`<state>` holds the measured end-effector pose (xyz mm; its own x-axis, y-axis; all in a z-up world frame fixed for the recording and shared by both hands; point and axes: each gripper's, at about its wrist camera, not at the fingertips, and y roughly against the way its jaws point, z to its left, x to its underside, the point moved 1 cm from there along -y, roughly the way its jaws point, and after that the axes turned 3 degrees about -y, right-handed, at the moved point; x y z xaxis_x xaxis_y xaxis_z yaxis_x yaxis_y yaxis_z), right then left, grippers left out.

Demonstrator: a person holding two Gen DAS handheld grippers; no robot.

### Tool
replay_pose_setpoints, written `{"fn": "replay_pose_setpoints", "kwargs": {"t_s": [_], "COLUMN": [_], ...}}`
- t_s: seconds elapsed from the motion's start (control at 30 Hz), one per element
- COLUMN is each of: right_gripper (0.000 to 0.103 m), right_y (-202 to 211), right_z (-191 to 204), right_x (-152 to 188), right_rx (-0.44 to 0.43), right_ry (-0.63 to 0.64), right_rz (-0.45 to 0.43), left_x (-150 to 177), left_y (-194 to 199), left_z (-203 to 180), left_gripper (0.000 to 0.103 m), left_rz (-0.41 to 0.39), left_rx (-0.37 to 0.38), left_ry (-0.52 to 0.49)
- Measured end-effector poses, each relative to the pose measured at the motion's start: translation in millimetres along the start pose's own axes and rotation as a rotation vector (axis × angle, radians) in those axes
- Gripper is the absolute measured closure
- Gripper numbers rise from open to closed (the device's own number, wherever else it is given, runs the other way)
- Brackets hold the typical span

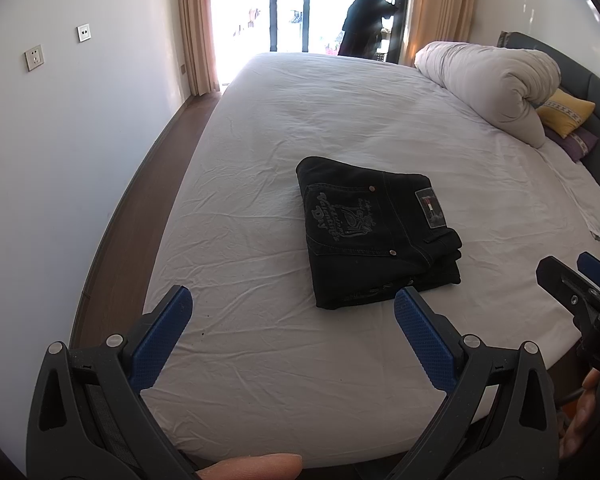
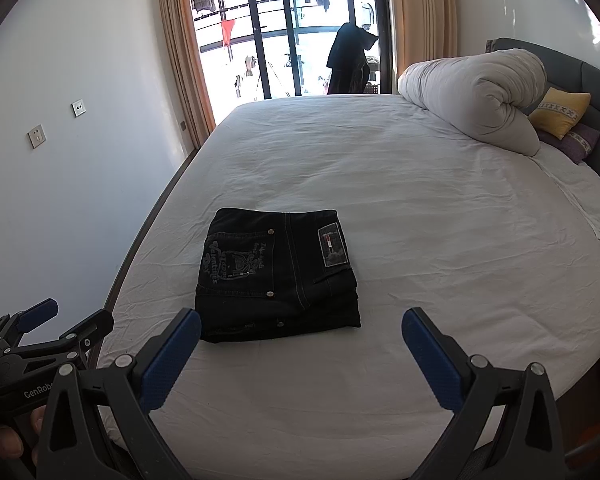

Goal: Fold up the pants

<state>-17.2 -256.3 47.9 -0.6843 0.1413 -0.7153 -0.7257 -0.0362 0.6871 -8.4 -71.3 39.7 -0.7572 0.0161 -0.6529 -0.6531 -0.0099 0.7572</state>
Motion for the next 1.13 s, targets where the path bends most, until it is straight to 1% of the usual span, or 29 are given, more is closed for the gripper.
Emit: {"fn": "replay_pose_setpoints", "kwargs": {"t_s": [0.67,0.97,1.13], "right_gripper": [0.000,0.000,0.000], "right_y": [-2.9,-7.0,-6.9], "right_z": [-0.2,-3.8,-7.6], "right_x": [2.7,9.1,10.1], "right_rx": [-0.002,-0.011,-0.011], "right_ry": [0.002,0.008,0.003], "right_rz": [0.006,0.022,0.033], "left_x": [3.5,6.4,5.5], "left_y": [-2.9,-6.5,-7.9], "left_z": [-6.0,-7.4,-7.7], "left_gripper": [0.000,0.000,0.000], "left_rz": [0.006,0.018,0.008], "left_rx": [-0.002,-0.003,-0.023], "left_ry": [-0.003,0.002,-0.019]}}
